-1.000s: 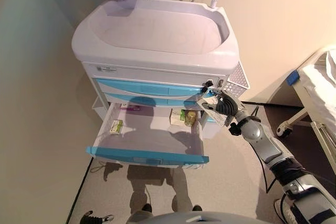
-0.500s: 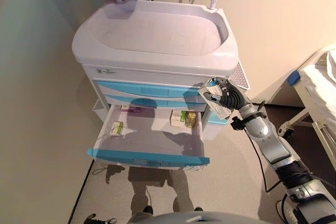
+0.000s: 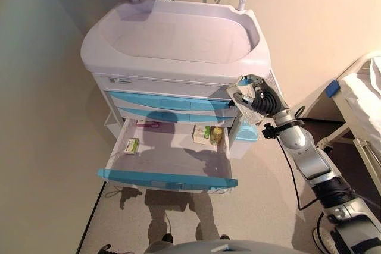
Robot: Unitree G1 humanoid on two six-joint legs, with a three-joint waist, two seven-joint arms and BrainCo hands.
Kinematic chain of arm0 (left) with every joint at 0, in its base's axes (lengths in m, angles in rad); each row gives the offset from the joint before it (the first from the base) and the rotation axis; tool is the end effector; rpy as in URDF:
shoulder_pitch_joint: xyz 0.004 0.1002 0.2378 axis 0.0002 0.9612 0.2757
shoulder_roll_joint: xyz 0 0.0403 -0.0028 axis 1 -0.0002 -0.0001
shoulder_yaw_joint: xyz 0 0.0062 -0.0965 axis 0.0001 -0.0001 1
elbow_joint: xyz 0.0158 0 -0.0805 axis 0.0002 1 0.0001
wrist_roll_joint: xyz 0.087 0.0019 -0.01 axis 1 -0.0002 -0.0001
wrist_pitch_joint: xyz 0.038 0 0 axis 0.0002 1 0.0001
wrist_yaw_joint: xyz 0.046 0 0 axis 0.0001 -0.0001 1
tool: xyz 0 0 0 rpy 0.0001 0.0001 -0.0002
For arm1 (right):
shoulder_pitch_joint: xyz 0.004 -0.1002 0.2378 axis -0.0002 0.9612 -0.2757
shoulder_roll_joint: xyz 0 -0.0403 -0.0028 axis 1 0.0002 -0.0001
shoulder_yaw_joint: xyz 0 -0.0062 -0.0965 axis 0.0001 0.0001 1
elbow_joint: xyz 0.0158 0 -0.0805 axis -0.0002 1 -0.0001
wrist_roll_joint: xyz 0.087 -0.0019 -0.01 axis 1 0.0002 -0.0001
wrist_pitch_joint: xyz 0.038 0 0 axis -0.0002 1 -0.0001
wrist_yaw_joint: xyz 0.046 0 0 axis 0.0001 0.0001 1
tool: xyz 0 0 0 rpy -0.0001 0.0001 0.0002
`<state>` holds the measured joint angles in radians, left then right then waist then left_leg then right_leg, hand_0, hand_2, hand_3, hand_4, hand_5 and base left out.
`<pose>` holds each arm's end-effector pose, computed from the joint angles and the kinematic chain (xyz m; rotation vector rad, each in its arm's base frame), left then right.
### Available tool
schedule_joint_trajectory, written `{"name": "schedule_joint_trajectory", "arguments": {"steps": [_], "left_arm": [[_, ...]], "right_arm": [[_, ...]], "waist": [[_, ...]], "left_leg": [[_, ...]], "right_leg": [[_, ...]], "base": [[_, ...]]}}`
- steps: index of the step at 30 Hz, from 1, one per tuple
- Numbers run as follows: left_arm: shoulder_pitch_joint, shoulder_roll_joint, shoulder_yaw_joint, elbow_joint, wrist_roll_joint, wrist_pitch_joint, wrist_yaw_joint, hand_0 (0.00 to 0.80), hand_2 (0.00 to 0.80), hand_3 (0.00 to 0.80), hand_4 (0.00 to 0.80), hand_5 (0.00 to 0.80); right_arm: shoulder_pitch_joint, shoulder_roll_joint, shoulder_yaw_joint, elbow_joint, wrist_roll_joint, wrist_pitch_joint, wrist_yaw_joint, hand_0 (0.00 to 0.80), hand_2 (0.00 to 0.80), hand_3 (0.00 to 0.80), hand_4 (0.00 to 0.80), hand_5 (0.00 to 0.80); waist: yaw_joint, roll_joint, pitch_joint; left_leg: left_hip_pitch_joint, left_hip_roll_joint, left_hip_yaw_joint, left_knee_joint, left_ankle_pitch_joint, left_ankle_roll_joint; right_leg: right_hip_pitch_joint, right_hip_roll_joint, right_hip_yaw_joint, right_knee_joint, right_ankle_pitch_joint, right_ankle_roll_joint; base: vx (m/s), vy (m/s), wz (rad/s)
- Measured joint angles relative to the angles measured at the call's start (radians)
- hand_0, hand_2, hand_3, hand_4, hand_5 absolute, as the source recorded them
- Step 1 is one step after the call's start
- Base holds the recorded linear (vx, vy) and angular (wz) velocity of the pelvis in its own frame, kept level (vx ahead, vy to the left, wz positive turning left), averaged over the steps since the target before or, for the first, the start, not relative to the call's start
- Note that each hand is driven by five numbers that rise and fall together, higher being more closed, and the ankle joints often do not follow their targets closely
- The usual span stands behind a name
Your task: Open the drawer and pick up the medicine
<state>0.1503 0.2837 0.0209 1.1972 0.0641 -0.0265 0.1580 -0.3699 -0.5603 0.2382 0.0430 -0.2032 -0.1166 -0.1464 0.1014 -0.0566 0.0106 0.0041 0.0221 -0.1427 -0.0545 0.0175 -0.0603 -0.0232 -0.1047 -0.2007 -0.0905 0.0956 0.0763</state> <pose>0.0203 0.2464 -0.0944 0.3882 1.2940 0.2961 0.2472 -0.1878 0.1315 -0.7585 -0.4552 0.1007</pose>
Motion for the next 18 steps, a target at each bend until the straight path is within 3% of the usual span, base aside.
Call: {"name": "schedule_joint_trajectory", "arguments": {"steps": [18], "left_arm": [[0.003, 0.0, -0.001, 0.0, 0.001, 0.004, 0.01, 0.0, 0.0, 0.0, 0.0, 0.0]], "right_arm": [[-0.047, 0.005, 0.0, 0.0, 0.001, 0.0, -0.038, 0.8, 0.8, 0.8, 0.8, 0.8]], "waist": [[0.022, -0.005, -0.001]], "left_leg": [[0.0, 0.0, -0.001, -0.001, 0.0, 0.0]], "right_leg": [[0.0, 0.0, -0.001, 0.0, -0.002, 0.002]], "base": [[0.0, 0.0, 0.0]]}}
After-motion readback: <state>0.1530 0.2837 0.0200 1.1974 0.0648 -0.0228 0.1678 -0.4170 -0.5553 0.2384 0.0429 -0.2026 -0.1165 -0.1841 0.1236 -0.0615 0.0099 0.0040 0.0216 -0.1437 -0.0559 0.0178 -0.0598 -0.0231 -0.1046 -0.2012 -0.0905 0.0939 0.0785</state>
